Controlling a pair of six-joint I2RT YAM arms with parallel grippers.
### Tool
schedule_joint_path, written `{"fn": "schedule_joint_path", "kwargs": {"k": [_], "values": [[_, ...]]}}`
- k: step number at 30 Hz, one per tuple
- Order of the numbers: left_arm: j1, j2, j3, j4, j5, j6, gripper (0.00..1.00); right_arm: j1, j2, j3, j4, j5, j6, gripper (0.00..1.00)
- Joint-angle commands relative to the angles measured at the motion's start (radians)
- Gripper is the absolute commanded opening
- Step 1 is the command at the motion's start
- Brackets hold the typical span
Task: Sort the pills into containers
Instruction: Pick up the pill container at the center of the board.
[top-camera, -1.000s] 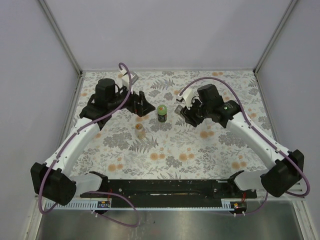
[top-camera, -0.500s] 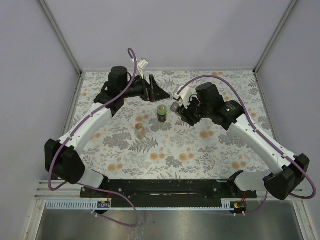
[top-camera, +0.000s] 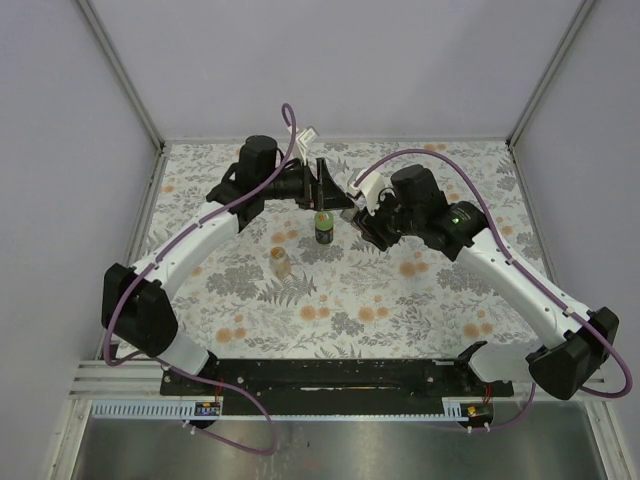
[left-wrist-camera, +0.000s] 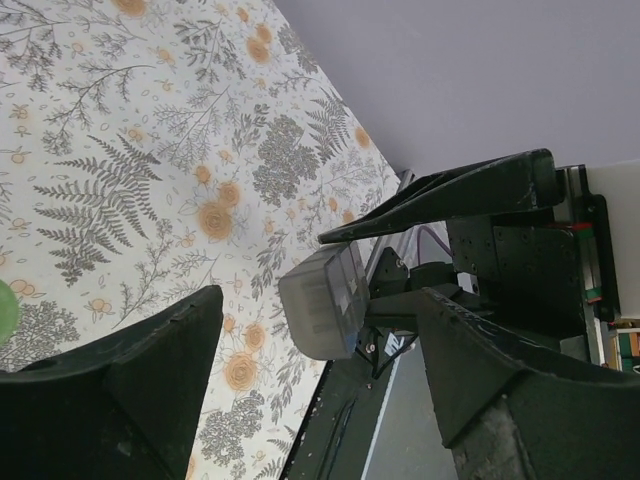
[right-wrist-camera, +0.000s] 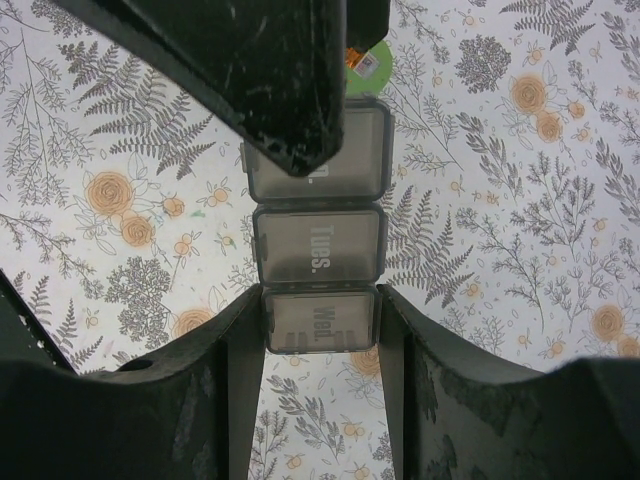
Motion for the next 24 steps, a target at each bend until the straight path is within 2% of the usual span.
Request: {"fn": "schedule_joint_path", "kwargs": {"k": [1,5,13,24], "values": [[-0.026,0.025,0.078,-0.040,0.022,0.033,0.79,0.012,-0.005,0.013,0.045,0.022,0.016,0.12],[-0.032,0.059,0.098,-0.066,0.028,0.033,0.70,0.014,-0.010,0.009,0.045,0.022,0.016,0.12],[-0.044,0.065,0.090,-0.071,0.026,0.039,0.64,0.014,-0.016,-0.005,0.049,0.038,0.013,0.12],[-0.056,0.085,0.113,-0.088,0.037,0.044,0.47,0.021,-0.004,-0.013,0.063,0.052,0.016,0.12]]}}
